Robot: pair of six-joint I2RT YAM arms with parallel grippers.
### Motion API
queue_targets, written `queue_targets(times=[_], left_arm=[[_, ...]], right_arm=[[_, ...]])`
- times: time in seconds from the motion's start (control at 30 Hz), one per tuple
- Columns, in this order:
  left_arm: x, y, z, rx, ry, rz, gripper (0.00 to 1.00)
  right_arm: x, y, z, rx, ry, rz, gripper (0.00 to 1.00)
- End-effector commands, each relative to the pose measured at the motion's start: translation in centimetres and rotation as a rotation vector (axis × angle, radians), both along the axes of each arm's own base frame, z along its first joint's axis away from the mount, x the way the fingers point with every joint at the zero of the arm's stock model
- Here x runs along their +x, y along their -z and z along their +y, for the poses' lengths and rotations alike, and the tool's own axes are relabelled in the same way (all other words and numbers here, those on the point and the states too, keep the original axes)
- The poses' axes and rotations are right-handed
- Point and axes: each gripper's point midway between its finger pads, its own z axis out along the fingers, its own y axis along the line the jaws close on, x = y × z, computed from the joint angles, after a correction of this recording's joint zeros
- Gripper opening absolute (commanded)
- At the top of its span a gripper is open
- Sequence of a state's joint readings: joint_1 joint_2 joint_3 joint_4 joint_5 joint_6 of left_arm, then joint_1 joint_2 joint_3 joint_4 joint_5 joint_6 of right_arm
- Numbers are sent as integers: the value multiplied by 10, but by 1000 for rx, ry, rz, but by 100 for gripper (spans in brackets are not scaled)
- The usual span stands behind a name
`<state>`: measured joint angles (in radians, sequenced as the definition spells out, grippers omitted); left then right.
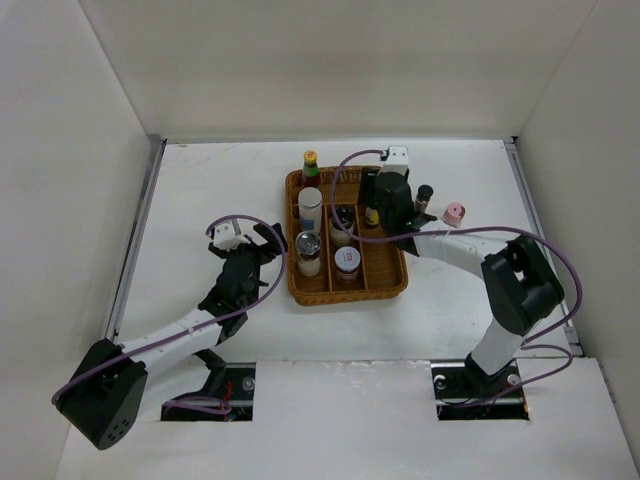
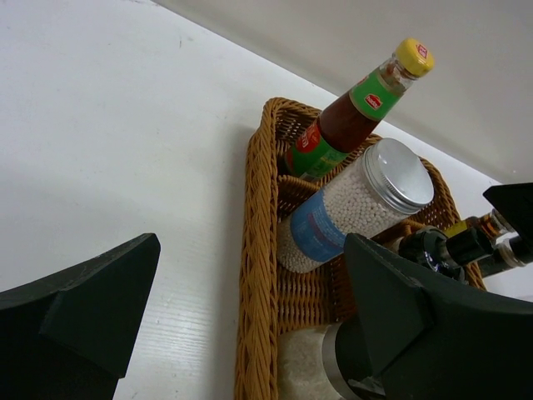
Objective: Organize the condiment bottles
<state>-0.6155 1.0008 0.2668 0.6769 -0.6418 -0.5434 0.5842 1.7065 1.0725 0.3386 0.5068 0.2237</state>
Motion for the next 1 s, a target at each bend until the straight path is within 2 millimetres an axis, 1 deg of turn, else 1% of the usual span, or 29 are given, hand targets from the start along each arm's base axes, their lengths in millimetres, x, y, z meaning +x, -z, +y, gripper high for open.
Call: queue_targets(times=[0.0, 0.07, 0.13, 0.17, 0.2, 0.23, 0.27, 0.3, 0.33, 0.37, 0.4, 0.43, 0.5, 0.53, 0.6, 0.73, 0.8, 0.83, 0.87, 0.9, 0.93, 0.97], left_arm=[[2, -21, -2, -57, 7, -66, 95], [2, -21, -2, -56, 4, -64, 95], [2, -20, -3, -55, 8, -63, 95], [2, -20, -4, -55, 12, -63, 95], [2, -21, -4, -56, 12, -64, 95], [2, -21, -4, -56, 12, -64, 95], [2, -20, -3, -55, 10, -63, 95], [2, -20, -3, -55, 10, -63, 95], [2, -21, -4, -58, 13, -65, 95], [1, -23, -4, -61, 13, -69, 95], [1, -23, -4, -62, 15, -70, 95], [1, -24, -4, -63, 15, -72, 95], [1, -23, -4, -62, 13, -70, 95], [0, -24, -5, -63, 16, -72, 95], [1, -24, -5, -63, 18, -72, 95], [0, -24, -7, -62, 22, -70, 95], [0, -25, -6, -65, 24, -74, 95], [0, -25, -5, -65, 19, -74, 95], [0, -24, -5, -64, 19, -73, 95], [0, -24, -5, -63, 21, -72, 95], [0, -24, -6, -63, 22, -72, 95], [-1, -24, -6, -64, 24, -73, 95]], right_arm=[[-2, -47, 1, 62, 11, -109, 68], [-13, -69, -9, 90, 25, -138, 74], [-26, -88, -23, 115, 41, -167, 76], [-32, -95, -35, 124, 59, -177, 77], [-36, -98, -52, 134, 91, -182, 77], [-39, -99, -63, 147, 115, -184, 78], [-42, -96, -83, 159, 167, -182, 78], [-42, -88, -107, 163, 230, -171, 78], [-43, -76, -130, 153, 296, -150, 78], [-44, -63, -152, 136, 361, -119, 81], [-46, -49, -170, 121, 419, -85, 85], [-47, -35, -185, 104, 468, -47, 89], [-46, -12, -203, 77, 518, 9, 94], [-45, -2, -208, 69, 527, 36, 94], [-41, 11, -210, 70, 515, 66, 94], [-33, 29, -218, 75, 532, 112, 92], [-29, 36, -218, 83, 529, 126, 90], [-26, 40, -219, 93, 527, 132, 87], [-22, 43, -217, 105, 512, 139, 81], [-19, 44, -214, 114, 500, 144, 74], [-18, 45, -214, 125, 501, 146, 63], [-20, 43, -214, 134, 511, 139, 54]])
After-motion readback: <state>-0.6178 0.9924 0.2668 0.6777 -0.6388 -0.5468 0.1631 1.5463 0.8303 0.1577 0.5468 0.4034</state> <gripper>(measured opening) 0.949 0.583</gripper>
